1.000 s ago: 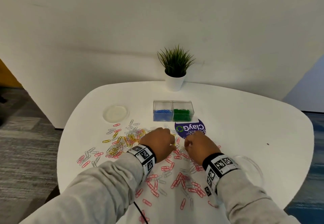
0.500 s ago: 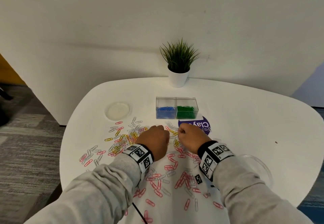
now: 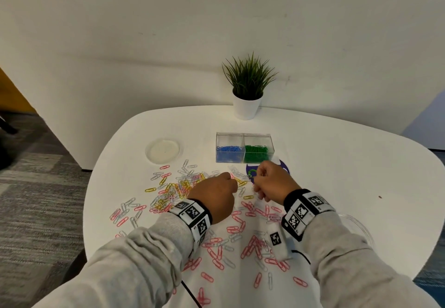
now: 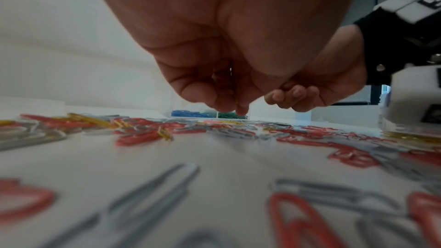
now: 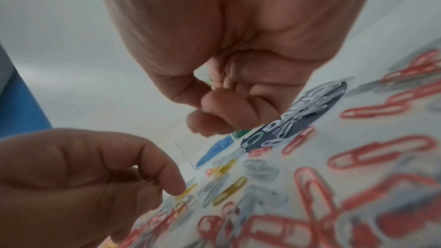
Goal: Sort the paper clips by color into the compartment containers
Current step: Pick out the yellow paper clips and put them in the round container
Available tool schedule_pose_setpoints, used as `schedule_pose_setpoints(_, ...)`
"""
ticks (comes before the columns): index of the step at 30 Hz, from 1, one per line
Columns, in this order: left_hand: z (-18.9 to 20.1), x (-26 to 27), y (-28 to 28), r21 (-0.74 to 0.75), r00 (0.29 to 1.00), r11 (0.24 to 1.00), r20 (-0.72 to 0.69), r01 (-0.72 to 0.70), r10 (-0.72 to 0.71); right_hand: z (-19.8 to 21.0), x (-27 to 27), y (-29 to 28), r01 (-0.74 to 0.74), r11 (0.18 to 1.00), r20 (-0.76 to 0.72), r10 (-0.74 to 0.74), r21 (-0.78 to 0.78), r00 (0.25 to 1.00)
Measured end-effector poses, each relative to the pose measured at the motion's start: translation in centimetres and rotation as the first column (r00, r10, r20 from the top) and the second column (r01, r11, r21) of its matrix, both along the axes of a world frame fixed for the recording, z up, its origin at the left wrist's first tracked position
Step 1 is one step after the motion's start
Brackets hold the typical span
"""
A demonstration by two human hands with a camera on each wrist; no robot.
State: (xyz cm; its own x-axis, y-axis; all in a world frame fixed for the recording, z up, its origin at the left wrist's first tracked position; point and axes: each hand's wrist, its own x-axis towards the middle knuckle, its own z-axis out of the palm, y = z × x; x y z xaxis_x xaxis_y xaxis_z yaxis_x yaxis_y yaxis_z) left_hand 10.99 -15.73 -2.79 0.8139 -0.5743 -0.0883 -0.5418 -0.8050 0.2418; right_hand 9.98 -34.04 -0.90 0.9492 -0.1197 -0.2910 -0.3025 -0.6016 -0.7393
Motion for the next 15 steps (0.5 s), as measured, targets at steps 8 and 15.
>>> schedule_pose_setpoints(8,-0.1,0.4,0.2,-0.088,0.998,0.995,-0.031,-0.051,0.049,-0.7,0.6,1.1,-0.375,0.799,-0.128,0.359,-0.47,0.925)
schedule_pose_setpoints(15,0.3,4.6,0.1,-0.037,0.999,0.998,0.016,-0.042,0.043,-1.4,0.8,0.9,-0.353,0.806,-0.144,0.324,-0.476,0.935)
